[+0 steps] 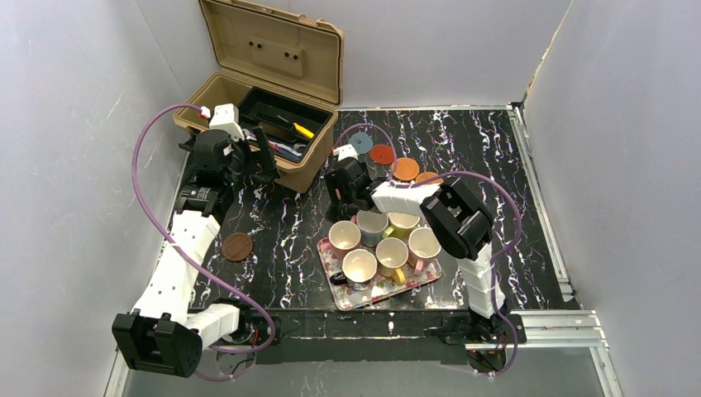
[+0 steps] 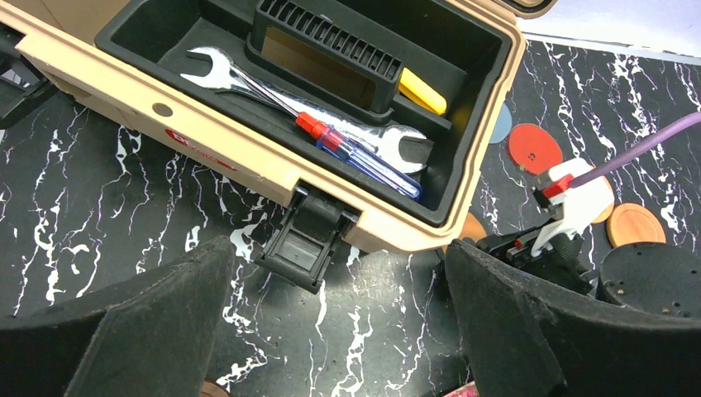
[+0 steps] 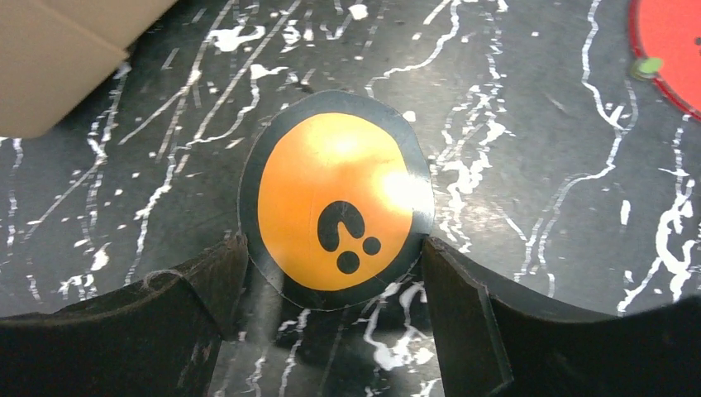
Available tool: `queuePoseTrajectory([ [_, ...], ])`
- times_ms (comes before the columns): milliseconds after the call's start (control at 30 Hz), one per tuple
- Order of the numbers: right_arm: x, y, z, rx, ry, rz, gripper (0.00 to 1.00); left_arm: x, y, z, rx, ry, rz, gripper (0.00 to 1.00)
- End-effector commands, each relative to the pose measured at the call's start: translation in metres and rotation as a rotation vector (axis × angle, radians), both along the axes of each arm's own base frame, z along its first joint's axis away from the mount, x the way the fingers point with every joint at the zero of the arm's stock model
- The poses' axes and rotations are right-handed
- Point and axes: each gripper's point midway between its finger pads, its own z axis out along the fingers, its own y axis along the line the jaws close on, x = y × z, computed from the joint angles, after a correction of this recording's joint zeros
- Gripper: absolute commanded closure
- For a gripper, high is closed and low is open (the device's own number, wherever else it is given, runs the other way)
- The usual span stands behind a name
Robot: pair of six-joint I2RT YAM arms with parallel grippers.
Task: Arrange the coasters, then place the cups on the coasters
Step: Move the coaster to the center of the board.
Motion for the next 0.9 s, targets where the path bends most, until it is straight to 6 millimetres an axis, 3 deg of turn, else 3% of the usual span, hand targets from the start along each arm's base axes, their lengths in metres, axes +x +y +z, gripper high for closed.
queuePoseTrajectory([
  [0,-0.005,-0.047,-0.021,-0.115,0.071,-0.048,0.17,-0.002,0.001,0.006,-0.007,-0.016,0.000,0.02],
  [233,-0.006,-0.079,-0.020,-0.138,0.084,-0.086,0.17,-0.003,0.011,0.007,0.031,-0.020,0.037,0.02],
  [867,-0.031,-0.146,-0.020,-0.159,0.127,-0.164,0.17,-0.001,0.009,0.001,0.024,-0.002,0.031,0.02],
])
